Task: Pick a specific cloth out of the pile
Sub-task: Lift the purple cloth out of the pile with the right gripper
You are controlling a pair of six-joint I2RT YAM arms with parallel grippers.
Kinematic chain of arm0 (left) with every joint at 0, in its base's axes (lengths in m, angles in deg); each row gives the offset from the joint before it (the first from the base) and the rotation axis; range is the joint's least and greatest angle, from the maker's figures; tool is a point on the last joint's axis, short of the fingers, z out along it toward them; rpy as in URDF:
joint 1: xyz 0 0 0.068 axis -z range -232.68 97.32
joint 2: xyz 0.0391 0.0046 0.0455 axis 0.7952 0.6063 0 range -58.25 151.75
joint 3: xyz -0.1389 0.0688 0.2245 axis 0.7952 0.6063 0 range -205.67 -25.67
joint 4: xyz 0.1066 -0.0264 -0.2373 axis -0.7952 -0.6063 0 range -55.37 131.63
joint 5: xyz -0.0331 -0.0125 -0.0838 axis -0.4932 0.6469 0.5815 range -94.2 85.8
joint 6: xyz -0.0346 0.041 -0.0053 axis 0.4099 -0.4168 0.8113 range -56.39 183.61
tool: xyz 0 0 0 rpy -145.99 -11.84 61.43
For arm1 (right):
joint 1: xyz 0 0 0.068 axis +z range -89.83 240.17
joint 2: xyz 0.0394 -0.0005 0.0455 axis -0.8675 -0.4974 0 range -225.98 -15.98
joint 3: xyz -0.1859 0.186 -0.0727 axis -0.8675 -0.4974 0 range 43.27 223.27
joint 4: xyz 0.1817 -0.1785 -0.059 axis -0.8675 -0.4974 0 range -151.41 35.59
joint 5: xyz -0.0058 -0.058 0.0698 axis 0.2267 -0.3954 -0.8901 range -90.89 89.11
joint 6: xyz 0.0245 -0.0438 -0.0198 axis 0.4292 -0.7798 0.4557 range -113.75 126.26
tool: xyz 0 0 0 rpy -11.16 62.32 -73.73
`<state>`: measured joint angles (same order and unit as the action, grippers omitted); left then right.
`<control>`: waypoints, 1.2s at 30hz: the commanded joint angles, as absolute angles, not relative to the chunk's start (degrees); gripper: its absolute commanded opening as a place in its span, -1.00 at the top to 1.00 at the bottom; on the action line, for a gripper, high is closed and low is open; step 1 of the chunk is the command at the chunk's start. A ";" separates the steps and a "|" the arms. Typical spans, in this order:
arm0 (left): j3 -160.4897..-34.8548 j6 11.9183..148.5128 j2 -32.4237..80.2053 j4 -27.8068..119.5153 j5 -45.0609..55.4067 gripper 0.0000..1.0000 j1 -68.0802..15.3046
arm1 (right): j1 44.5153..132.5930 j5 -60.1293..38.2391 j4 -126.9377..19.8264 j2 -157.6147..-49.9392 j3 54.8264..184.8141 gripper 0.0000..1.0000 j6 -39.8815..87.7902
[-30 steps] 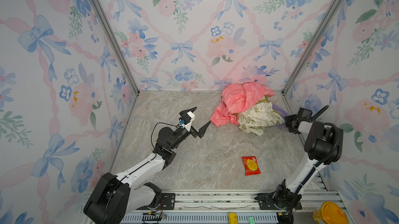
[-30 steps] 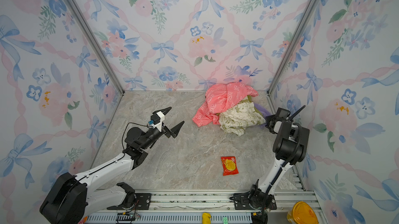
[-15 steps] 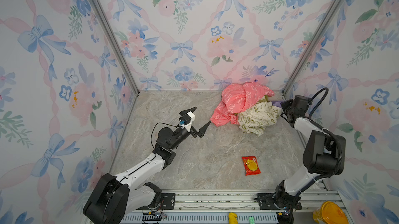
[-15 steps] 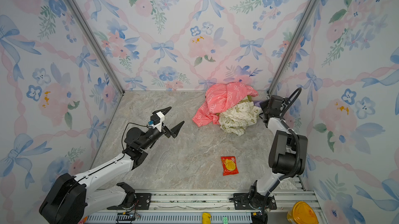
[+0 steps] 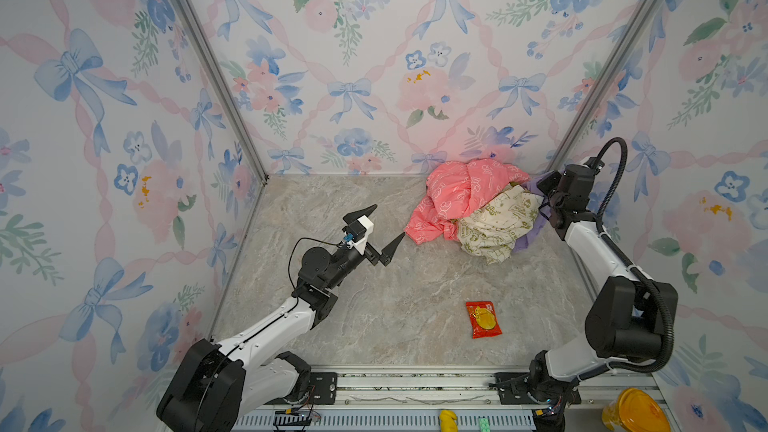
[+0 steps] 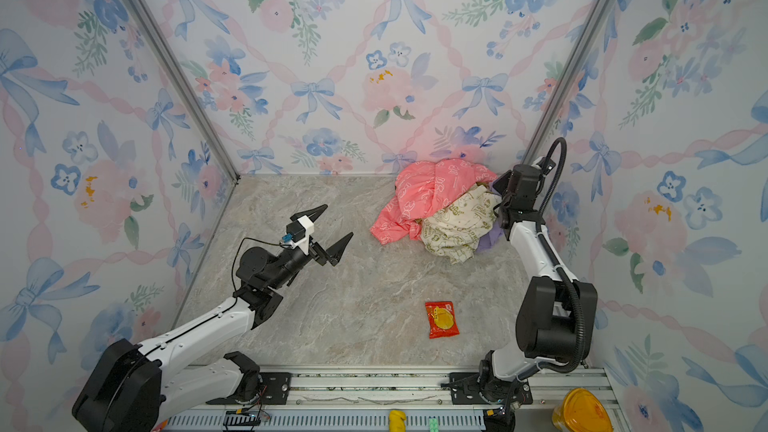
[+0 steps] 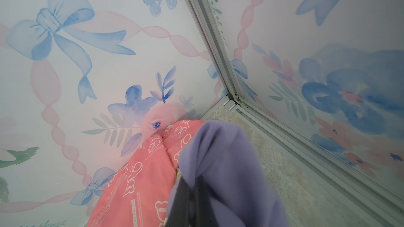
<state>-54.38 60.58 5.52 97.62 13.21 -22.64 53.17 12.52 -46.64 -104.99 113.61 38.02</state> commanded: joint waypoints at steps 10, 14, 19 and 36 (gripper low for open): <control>-53.44 59.55 3.48 97.55 12.76 -0.96 -22.36 | 54.99 17.73 -45.05 -97.00 120.03 1.00 32.08; -53.55 59.50 3.79 97.49 12.93 -0.96 -22.36 | 55.80 17.97 -45.33 -95.72 121.21 1.00 30.72; -53.70 59.61 3.86 97.53 13.12 -0.96 -22.36 | 58.38 18.09 -44.95 -94.58 122.62 1.00 28.21; -53.54 59.42 4.01 97.53 12.69 -0.96 -22.36 | 71.70 13.34 -46.98 -94.75 129.24 1.00 22.67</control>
<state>-53.92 60.56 4.51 97.60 13.19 -22.64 69.58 14.77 -48.03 -94.85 125.85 26.31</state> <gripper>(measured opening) 0.980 0.054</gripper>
